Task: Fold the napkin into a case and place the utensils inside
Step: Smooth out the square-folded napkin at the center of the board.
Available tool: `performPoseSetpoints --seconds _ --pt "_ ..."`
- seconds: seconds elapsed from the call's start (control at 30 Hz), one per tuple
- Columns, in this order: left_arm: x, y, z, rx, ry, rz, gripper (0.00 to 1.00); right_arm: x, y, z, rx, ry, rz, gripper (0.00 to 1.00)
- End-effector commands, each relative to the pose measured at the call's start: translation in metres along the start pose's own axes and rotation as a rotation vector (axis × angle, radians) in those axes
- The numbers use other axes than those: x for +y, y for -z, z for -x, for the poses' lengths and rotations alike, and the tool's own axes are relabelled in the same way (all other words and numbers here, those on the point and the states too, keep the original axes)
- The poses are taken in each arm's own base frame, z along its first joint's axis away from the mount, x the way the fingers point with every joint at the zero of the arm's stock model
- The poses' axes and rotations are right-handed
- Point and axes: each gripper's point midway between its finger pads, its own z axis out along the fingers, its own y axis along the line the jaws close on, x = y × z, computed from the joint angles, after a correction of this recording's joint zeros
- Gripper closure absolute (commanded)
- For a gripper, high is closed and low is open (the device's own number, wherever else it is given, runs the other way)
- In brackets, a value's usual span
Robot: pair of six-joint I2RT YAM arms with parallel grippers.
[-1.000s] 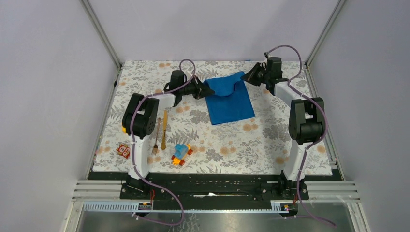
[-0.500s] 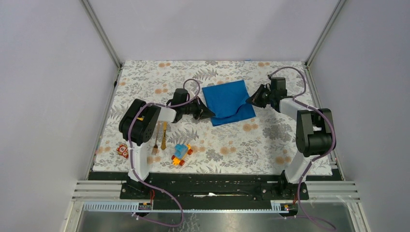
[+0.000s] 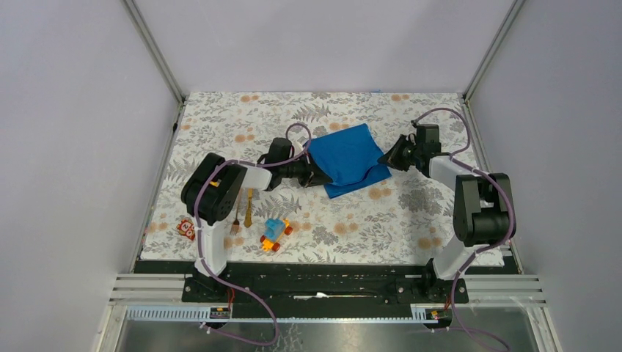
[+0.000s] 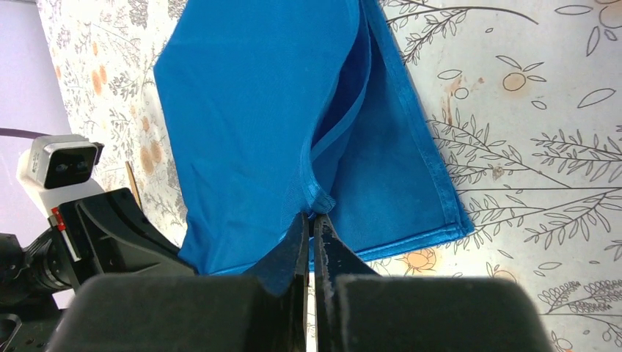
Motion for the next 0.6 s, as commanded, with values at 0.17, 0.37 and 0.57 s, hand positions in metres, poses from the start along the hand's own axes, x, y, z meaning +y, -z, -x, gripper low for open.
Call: performPoseSetpoints --seconds 0.17,0.37,0.57 --pt "-0.054 0.015 -0.001 -0.044 -0.129 -0.077 1.00 0.021 0.031 0.015 -0.056 0.029 0.046 1.00" --pt "-0.050 0.006 -0.023 -0.003 -0.105 -0.085 1.00 0.016 0.034 0.011 -0.052 0.024 0.029 1.00" --pt "-0.029 -0.006 -0.034 0.019 -0.082 -0.055 1.00 0.000 0.025 0.007 -0.038 0.017 0.003 1.00"
